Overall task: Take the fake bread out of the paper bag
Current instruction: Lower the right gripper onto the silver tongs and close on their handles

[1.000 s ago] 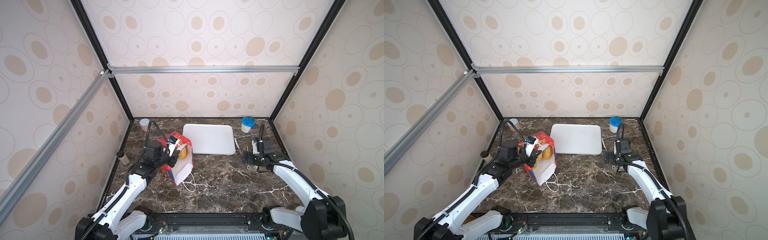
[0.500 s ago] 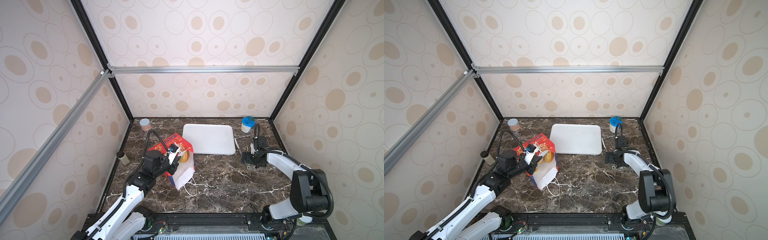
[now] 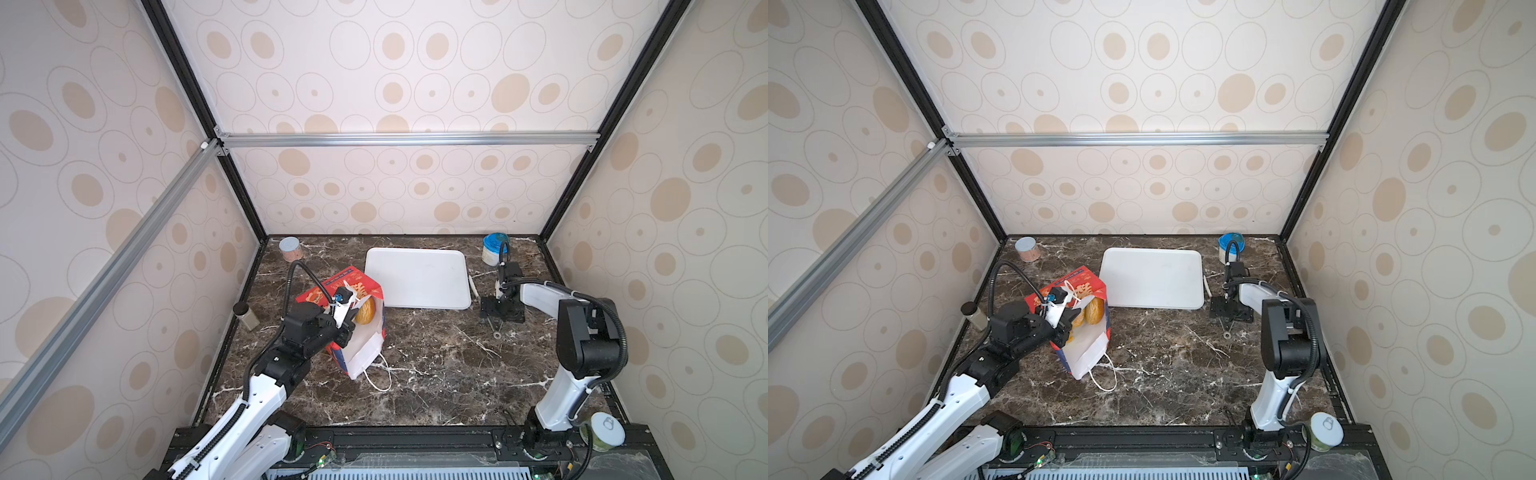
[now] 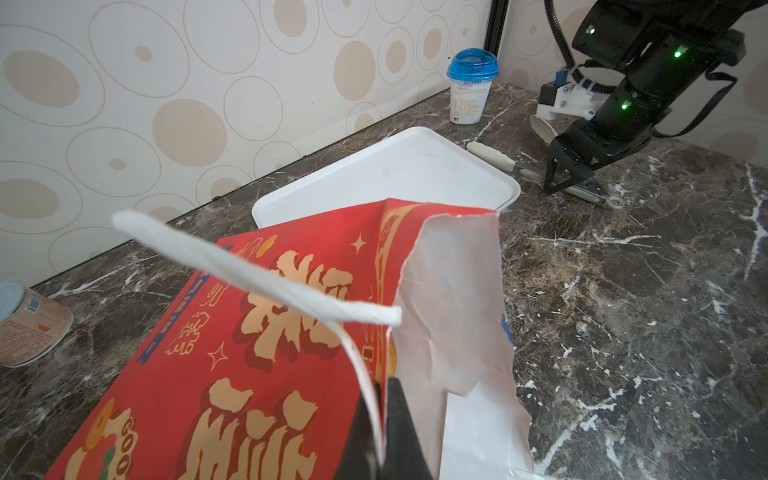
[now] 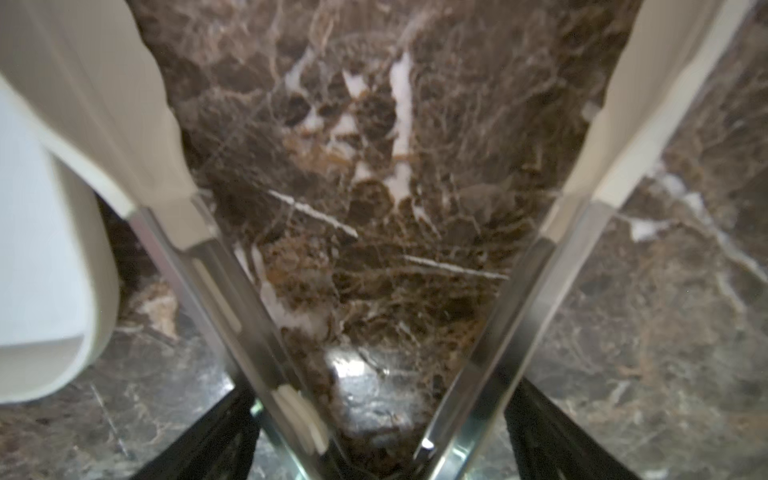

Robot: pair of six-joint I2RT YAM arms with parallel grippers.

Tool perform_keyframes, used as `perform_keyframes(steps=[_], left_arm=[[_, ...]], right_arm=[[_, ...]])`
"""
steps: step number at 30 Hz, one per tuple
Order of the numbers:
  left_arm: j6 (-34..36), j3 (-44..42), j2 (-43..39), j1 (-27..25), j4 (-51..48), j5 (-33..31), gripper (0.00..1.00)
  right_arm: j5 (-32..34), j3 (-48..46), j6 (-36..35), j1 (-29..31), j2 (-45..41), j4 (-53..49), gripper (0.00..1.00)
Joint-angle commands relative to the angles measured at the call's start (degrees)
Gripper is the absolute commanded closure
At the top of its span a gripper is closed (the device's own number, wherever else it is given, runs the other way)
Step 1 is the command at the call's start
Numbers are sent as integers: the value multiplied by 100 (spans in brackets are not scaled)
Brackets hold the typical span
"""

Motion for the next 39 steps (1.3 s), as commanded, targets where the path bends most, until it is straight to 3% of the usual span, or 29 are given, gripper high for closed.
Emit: perform_keyframes(steps=[1, 9, 15, 21, 24, 31, 39], left_arm=[[10, 38, -128, -50, 450, -106, 100], [54, 12, -183, -50, 483, -316, 100], [92, 17, -174, -50, 503, -524, 100], [11, 59, -161, -50, 516, -446, 100], [28, 73, -190, -50, 550, -486, 100], [72, 102, -183, -50, 569, -496, 100], [-13, 112, -183, -50, 624, -488, 100]], right_arm=[[12, 229, -111, -50, 239, -293, 12], [135, 280, -205, -47, 422, -375, 33], [81, 288, -221, -48, 497, -512, 43], [195, 386, -177, 98, 560, -749, 43], [225, 313, -114, 211, 454, -770, 37], [187, 354, 74, 361, 513, -851, 35], [59, -32, 222, 379, -55, -626, 47]])
